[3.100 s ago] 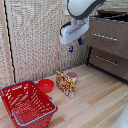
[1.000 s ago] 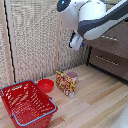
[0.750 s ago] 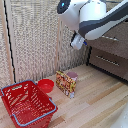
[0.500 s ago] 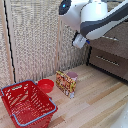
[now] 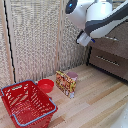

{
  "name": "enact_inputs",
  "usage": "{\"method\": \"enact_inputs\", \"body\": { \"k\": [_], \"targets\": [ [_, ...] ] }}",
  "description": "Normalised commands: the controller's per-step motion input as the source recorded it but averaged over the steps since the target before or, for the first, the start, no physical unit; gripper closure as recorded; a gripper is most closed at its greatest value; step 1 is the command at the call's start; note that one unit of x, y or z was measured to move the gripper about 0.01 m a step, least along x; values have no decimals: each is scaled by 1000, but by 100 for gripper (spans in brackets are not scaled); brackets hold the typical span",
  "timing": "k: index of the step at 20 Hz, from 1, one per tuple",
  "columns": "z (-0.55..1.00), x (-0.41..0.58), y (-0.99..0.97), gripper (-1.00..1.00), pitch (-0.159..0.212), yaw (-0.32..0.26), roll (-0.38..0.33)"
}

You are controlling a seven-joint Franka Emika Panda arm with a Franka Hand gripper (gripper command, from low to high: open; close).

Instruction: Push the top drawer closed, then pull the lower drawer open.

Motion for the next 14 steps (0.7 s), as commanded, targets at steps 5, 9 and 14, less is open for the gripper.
{"method": "enact_inputs", "body": {
  "k": [5,9,14],
  "targets": [
    [0,4,-469,-100,19,12,-157],
    [-1,0,-363,-100,32,57,-246],
    [-31,62,-306,-100,67,88,-252]
  ]
}}
